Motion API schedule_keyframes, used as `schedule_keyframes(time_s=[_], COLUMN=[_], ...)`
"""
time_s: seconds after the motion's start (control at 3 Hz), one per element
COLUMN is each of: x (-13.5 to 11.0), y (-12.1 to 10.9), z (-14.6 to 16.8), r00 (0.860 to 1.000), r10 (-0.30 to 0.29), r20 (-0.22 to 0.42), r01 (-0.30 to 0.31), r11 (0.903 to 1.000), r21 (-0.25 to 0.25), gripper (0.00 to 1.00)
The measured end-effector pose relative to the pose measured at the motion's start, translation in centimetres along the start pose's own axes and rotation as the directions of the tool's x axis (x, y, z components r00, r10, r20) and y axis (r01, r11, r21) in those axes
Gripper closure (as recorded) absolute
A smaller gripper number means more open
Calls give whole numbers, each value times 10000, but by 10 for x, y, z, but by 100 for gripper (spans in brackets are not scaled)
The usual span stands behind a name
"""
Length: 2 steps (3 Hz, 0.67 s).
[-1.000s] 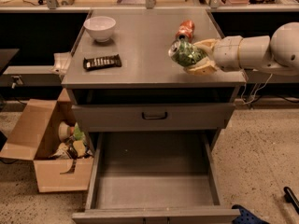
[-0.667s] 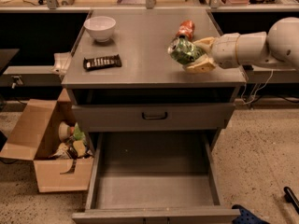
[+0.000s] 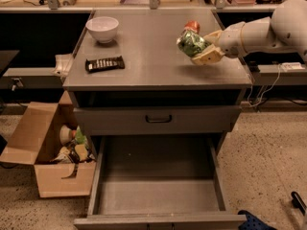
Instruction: Pick green can from middle drawer and place on counter
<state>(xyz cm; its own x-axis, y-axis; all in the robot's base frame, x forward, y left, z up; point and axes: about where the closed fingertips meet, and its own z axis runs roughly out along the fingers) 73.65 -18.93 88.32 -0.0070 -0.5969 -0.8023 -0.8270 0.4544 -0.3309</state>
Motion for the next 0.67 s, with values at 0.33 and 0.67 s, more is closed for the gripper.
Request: schedule_keyframes(time_s=[0.33,0.67], x=[4,15], y=[-9,-15], z=[3,8], r00=[9988,9943], r10=[433,921], r20=[-241,-540], r01=[-435,-931], r11=[9990,9955], r21=[-56,-181], gripper=[100,100])
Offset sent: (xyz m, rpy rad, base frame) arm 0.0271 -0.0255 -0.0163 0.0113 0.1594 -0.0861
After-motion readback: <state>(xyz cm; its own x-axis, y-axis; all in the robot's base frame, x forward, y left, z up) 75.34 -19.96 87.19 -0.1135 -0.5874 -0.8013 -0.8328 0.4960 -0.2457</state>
